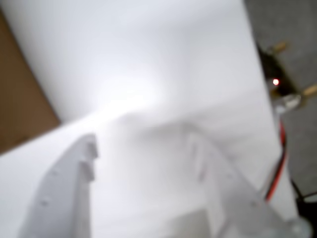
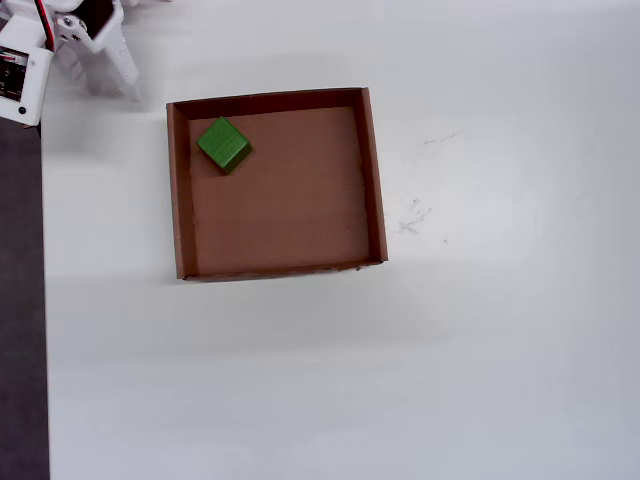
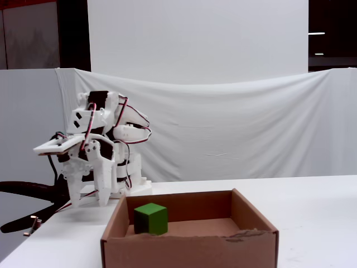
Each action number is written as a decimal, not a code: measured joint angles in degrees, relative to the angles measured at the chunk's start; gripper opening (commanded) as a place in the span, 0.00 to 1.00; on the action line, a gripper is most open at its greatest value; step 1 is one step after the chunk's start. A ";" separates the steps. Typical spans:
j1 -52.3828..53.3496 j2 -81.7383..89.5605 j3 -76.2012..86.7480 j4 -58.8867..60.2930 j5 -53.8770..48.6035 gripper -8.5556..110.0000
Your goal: Grasp a green cube and put it in a box.
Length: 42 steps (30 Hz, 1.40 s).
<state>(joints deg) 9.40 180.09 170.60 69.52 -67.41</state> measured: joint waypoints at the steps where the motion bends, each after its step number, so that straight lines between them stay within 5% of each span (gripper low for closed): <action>1: 0.00 0.18 0.00 0.09 0.26 0.28; 42: -1.23 1.93 0.00 1.05 3.60 0.28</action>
<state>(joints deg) 8.17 182.02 170.60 70.58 -63.81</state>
